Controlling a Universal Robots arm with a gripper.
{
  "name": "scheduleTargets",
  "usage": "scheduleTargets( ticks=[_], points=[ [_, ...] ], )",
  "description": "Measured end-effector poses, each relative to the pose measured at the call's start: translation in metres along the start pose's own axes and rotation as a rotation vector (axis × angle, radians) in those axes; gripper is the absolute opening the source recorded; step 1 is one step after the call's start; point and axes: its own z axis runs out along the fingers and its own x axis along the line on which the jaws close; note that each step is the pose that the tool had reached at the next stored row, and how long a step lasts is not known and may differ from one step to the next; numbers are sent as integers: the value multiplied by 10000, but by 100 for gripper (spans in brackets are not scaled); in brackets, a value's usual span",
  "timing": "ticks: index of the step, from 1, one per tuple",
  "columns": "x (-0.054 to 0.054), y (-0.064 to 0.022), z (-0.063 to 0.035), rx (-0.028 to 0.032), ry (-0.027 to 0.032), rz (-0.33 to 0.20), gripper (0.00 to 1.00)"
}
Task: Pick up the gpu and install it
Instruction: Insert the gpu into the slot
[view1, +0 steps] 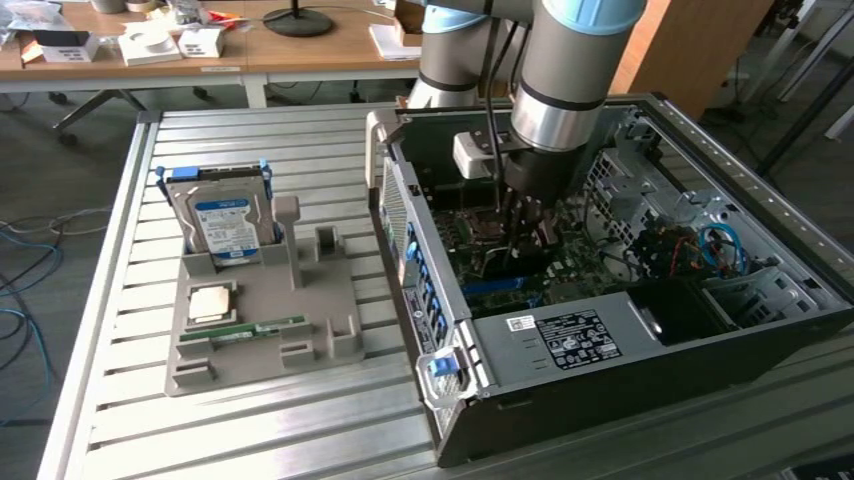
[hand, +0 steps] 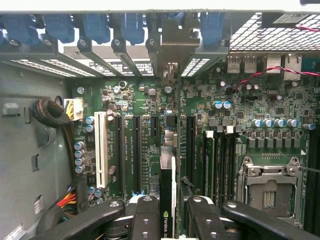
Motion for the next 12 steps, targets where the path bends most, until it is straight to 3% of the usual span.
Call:
scheduleTargets(
  ticks=[12],
  points=[
    [0, 1, 15, 1, 1, 0, 26]
  ],
)
